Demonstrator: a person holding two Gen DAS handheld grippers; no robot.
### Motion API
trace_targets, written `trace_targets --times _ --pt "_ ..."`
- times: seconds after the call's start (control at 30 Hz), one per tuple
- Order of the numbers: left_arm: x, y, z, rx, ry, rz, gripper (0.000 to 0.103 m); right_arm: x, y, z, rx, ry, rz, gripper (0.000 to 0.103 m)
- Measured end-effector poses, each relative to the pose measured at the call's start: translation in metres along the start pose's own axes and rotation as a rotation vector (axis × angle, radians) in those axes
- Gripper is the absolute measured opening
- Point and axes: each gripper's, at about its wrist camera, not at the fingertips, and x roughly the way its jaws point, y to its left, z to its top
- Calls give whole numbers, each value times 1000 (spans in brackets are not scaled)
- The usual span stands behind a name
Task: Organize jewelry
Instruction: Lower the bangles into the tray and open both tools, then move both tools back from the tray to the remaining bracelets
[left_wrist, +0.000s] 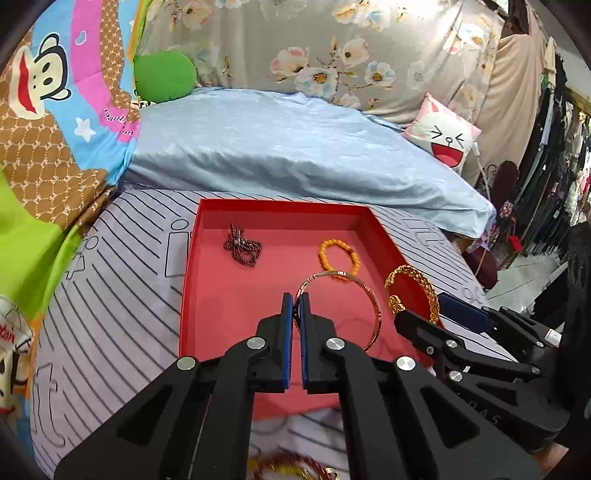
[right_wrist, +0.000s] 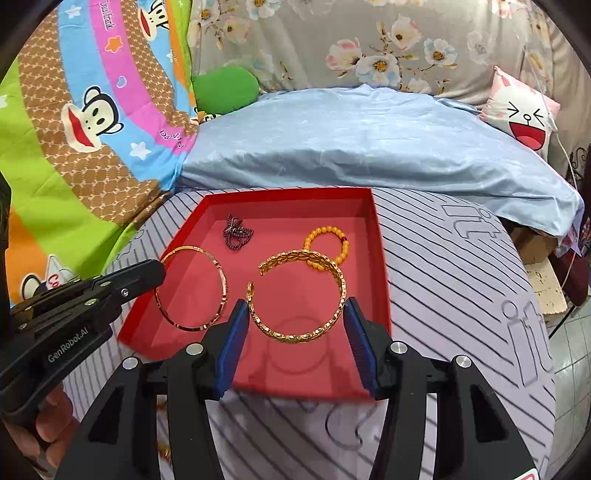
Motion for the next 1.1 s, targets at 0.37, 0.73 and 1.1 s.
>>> trace_targets --times 0.37,0.73,1.1 --pt "53 10 6 -2 59 39 3 56 0 11 5 65 -10 51" --pt "67 27 0 -30 88 124 4 73 -1 8 -3 76 -46 53" --pt "31 14 -4 -3 24 158 29 29 4 -4 9 40 -30 56"
